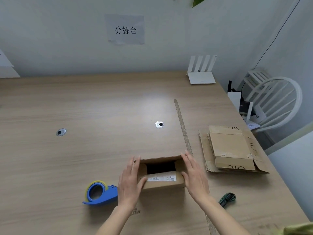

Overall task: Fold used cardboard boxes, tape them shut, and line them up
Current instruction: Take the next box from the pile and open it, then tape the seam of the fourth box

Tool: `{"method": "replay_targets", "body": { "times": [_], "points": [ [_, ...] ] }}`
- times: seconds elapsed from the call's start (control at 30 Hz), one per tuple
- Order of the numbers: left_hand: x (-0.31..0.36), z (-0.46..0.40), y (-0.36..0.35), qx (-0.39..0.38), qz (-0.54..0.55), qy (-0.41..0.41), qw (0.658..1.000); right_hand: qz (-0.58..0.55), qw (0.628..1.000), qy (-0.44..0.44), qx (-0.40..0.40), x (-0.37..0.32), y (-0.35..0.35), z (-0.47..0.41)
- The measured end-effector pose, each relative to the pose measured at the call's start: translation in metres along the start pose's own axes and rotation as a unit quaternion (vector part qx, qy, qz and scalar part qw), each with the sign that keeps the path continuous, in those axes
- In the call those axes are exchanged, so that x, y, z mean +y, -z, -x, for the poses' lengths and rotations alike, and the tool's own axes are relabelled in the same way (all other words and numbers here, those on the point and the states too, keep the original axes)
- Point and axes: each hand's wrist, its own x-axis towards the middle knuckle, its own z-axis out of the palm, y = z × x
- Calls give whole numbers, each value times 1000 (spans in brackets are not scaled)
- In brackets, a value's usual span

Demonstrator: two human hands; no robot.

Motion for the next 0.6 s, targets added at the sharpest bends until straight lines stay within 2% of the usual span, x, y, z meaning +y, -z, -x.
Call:
{"method": "replay_targets", "body": {
  "times": [0.2,0.3,0.43,0.6],
  "points": [
    [-16,9,-12,-7,-51,-107,993,21,999,34,30,13,-17,3],
    [-16,12,-17,-8,-28,-92,995,38,998,47,31,12,-25,5],
    [-17,11,-17,-18,-13,-82,996,59,988,144,-16,1,-38,1],
    [-23,11,-16,-41,19,-74,996,100,987,95,-85,-23,-57,4]
  ]
}}
